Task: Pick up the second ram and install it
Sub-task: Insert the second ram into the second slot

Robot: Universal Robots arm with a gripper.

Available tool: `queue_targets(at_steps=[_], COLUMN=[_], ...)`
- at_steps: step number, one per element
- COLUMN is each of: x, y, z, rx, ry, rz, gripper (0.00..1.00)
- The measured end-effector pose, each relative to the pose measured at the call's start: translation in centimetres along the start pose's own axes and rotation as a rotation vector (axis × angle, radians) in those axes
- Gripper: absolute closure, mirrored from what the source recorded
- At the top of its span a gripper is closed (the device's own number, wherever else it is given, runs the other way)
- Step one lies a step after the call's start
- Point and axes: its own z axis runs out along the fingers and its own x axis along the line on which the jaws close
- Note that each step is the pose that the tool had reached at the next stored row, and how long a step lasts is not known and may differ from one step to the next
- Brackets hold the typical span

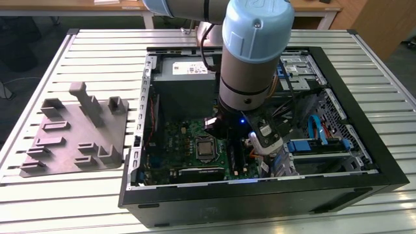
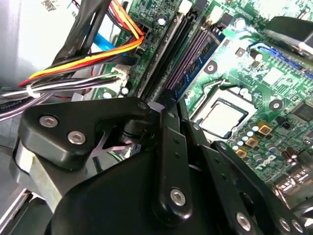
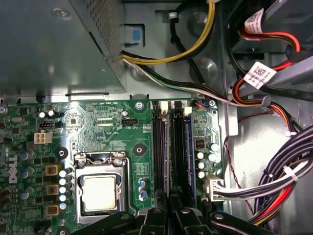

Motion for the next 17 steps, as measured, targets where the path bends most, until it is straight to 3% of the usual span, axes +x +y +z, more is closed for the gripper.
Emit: queue_targets(at_steps=[3, 17], x=[0.00, -0.06], y=[0.02, 0.07], z=[0.02, 0.01], rx=[-0.0016, -0.0010], ry=[0.0019, 0.0049], rz=[-0.025, -0.054], gripper=[0.86, 0.86])
